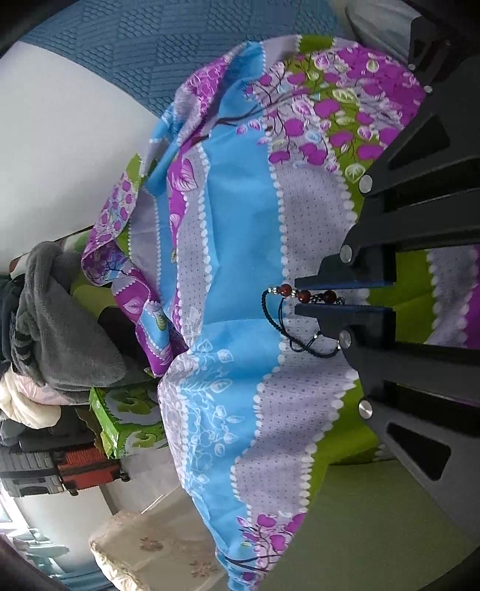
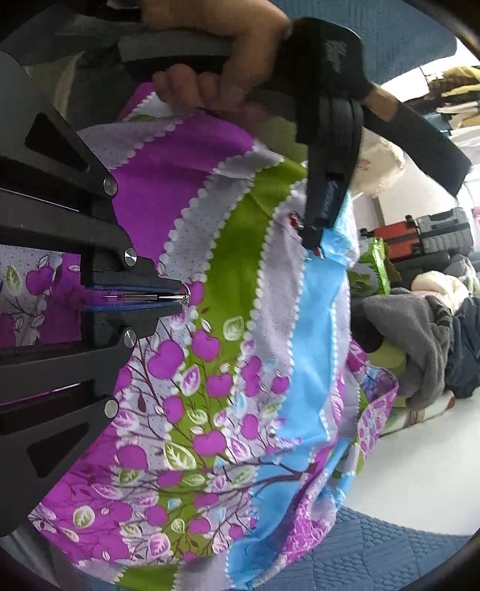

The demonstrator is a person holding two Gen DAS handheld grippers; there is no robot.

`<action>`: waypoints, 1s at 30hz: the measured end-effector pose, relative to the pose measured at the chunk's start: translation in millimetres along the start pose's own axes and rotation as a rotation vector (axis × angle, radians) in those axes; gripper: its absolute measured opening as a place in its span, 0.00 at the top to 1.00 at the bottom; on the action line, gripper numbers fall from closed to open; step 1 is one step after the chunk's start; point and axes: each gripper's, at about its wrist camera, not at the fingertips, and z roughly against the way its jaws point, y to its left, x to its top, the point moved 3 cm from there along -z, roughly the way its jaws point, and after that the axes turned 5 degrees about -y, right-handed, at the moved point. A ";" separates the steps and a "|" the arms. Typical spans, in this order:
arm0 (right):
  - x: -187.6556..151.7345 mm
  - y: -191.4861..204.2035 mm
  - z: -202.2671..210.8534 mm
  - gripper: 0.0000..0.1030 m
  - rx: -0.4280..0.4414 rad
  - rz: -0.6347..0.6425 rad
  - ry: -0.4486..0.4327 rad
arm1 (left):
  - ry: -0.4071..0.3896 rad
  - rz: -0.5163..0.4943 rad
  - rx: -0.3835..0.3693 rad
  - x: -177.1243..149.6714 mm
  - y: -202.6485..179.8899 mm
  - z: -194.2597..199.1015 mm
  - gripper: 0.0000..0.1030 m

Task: Organize jewelry
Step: 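Carry the bracelet and keyring into the white box and open both tools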

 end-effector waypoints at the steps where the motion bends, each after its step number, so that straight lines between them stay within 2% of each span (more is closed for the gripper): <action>1: 1.1 -1.1 1.4 0.97 -0.003 -0.004 -0.003 | -0.005 0.002 -0.002 -1.1 0.0 3.6 0.95; 23: 7.8 -17.4 49.9 0.97 0.013 -0.096 -0.080 | -0.050 0.049 -0.016 -46.2 -18.5 80.4 0.95; 30: 31.2 -11.4 77.5 0.97 0.043 -0.121 -0.126 | -0.087 0.093 -0.059 -38.9 -17.5 116.2 0.95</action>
